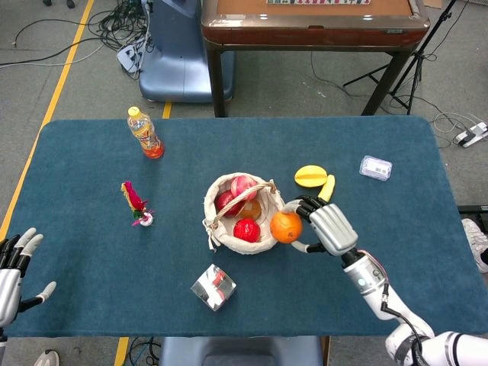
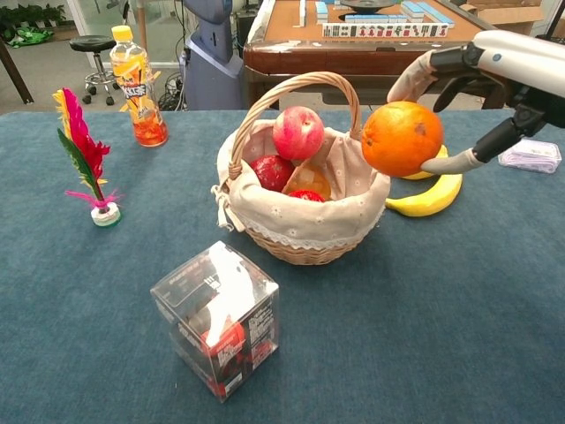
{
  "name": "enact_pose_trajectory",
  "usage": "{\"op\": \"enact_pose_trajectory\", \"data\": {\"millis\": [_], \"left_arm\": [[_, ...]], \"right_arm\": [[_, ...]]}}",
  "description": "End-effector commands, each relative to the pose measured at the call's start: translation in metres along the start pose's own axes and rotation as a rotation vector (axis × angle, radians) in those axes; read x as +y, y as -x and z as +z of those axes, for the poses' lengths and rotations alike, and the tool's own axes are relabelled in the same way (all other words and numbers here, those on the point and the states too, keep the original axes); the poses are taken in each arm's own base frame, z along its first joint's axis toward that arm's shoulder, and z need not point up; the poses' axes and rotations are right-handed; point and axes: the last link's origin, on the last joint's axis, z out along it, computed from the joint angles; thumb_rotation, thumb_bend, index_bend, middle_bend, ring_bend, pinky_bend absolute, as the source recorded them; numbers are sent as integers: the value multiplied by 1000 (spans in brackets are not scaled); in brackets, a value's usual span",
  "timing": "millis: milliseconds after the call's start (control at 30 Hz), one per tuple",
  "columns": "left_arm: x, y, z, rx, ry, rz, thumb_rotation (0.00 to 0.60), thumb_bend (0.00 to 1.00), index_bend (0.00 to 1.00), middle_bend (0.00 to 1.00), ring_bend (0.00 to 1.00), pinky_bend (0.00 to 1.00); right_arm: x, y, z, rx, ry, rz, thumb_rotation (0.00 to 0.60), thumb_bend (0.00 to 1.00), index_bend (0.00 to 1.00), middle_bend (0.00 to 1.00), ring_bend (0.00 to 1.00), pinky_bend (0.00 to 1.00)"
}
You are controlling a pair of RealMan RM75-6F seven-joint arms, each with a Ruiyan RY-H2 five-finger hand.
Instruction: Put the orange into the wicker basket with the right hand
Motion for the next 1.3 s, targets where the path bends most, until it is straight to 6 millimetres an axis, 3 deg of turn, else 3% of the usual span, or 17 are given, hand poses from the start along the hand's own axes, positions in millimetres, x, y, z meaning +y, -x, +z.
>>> {"op": "enact_pose_trajectory", "data": {"millis": [33,500,700,967,1300], "left_arm": [[0,0,0,1,1,0,600,219,126,42,19,16],[-3,0,-1,0,-7,-2,600,219,126,42,19,16],[-3,0,-1,1,-5,-4,600,219,126,42,19,16],[-5,1,-2,-2,-10,-7,600,220,126,42,19,16],[-5,-1,-1,2,-8,-11,600,220,126,42,19,16]], "right_arm": [[-6,5,7,-3,0,1,600,214,407,332,210,316],[-18,21,30,-61,23,18,600,213,406,292,201,316],[-27,25,35,-88,27,32,600,213,356,261,187,316],[-28,23,34,-115,41,58,600,207,213,171,139,316],[-17,7,16,-145,59,47,600,207,206,176,140,320]]}}
